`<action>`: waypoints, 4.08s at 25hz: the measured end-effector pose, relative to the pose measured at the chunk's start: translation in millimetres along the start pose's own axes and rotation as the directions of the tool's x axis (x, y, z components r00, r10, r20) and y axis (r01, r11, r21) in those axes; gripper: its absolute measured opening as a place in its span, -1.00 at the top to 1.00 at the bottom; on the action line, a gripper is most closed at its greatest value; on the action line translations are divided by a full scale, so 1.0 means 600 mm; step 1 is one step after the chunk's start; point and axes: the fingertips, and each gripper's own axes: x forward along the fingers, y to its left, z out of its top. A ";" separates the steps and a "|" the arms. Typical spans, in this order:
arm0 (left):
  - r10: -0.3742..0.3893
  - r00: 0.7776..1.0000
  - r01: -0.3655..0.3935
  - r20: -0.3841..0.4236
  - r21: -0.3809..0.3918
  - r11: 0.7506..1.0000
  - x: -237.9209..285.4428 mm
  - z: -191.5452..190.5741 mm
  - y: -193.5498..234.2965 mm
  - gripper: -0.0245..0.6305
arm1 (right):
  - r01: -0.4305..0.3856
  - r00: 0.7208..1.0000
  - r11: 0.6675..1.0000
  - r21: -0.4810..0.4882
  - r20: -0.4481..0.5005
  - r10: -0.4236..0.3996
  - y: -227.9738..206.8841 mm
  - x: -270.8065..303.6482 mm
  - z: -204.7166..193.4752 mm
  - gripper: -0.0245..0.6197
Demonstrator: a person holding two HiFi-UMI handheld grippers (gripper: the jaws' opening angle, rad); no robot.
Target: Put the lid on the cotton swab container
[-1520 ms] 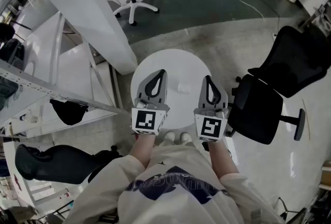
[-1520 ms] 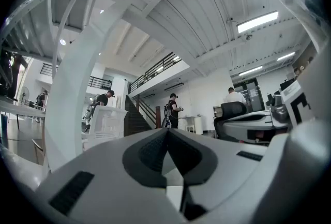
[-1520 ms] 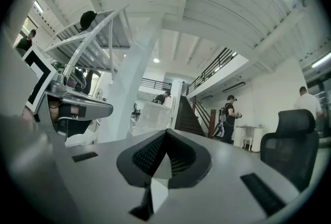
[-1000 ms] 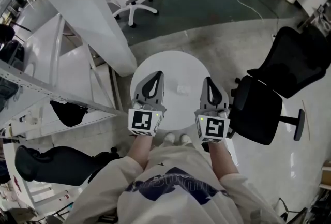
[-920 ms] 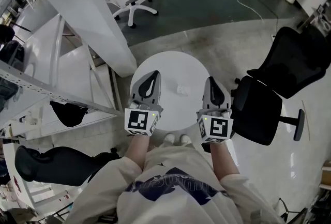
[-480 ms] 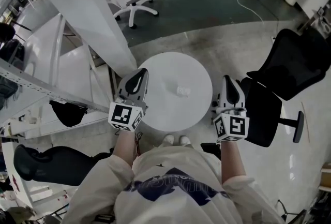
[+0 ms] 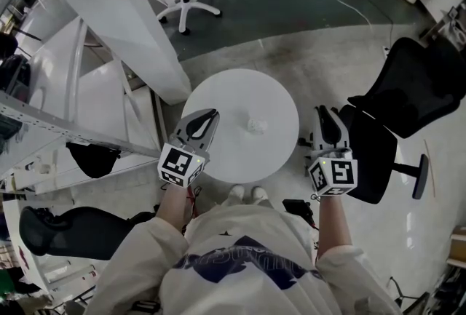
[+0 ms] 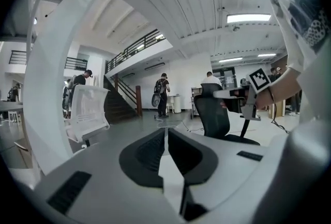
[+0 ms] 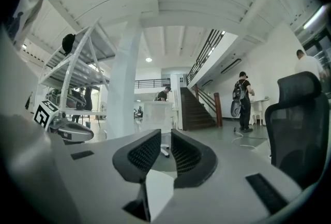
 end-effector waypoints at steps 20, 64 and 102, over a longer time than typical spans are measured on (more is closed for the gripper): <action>-0.105 0.977 0.092 -0.186 -0.076 0.993 -0.046 -0.143 -0.052 0.65 | -0.649 0.494 0.760 -0.022 -0.772 0.400 0.123 0.072 -0.504 -0.25; -0.429 0.769 0.516 -0.474 0.065 0.854 0.333 -0.283 -0.067 0.60 | -0.736 0.452 0.669 -0.101 -0.809 0.375 0.152 0.121 -0.578 0.21; -0.525 0.660 0.670 -0.537 0.104 0.735 0.238 -0.321 -0.156 0.93 | -0.752 0.445 0.648 -0.123 -0.820 0.360 0.144 0.114 -0.579 0.22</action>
